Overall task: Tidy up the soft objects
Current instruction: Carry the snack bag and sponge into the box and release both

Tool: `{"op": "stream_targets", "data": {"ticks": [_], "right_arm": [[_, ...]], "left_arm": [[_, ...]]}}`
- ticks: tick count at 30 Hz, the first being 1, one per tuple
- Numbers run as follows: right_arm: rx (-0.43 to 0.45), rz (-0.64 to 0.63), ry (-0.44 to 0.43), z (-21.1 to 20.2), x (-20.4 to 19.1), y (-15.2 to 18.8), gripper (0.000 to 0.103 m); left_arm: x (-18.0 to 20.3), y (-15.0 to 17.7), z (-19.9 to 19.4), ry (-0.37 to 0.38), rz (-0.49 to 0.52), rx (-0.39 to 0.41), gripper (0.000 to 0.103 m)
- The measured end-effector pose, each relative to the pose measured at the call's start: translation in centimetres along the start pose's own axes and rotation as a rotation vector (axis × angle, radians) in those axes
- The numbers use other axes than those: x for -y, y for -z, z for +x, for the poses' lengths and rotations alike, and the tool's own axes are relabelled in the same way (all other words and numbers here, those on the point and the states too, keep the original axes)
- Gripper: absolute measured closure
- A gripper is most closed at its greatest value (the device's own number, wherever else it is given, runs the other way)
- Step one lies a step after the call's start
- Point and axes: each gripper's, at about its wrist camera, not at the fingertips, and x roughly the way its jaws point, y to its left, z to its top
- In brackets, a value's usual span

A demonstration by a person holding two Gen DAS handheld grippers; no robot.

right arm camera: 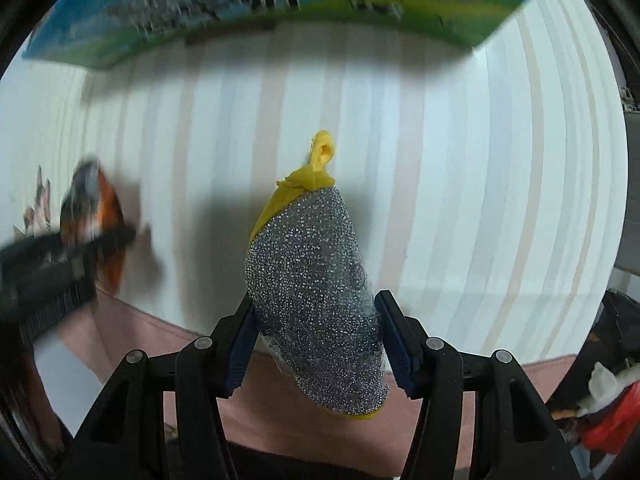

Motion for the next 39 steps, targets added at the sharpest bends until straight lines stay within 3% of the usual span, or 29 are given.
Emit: {"op": "stream_targets", "data": {"ticks": [3, 8, 18, 24, 28, 32, 35, 39], "right_arm": [[0.011, -0.009, 0.052, 0.7, -0.4, 0.9, 0.042], [-0.013, 0.003, 0.049, 2.1, -1.5, 1.1, 0.041], [0.017, -0.009, 0.067, 2.7, -1.5, 2.4, 0.035], [0.038, -0.020, 0.062, 2.2, 0.2, 2.7, 0.044], [0.070, 0.005, -0.042, -0.9, 0.4, 3.1, 0.045], [0.162, 0.012, -0.182, -7.3, 0.2, 2.7, 0.046], [0.226, 0.016, -0.293, -12.4, 0.4, 1.3, 0.046], [0.310, 0.022, -0.385, -17.6, 0.2, -2.0, 0.046]], "left_arm": [[0.5, 0.8, 1.2, -0.013, -0.023, -0.008, 0.058], [1.1, 1.5, 2.6, -0.056, -0.014, 0.011, 0.058], [-0.3, 2.4, 3.4, -0.039, -0.042, 0.017, 0.057], [-0.1, 2.3, 2.0, -0.051, -0.041, 0.036, 0.059], [0.6, 2.7, -3.0, 0.001, -0.024, 0.103, 0.059], [0.5, 1.5, -11.1, 0.047, -0.002, 0.240, 0.060], [-0.5, -1.1, -16.5, 0.083, 0.004, 0.306, 0.060], [-1.7, -6.4, -21.2, 0.044, 0.028, 0.368, 0.060]]}}
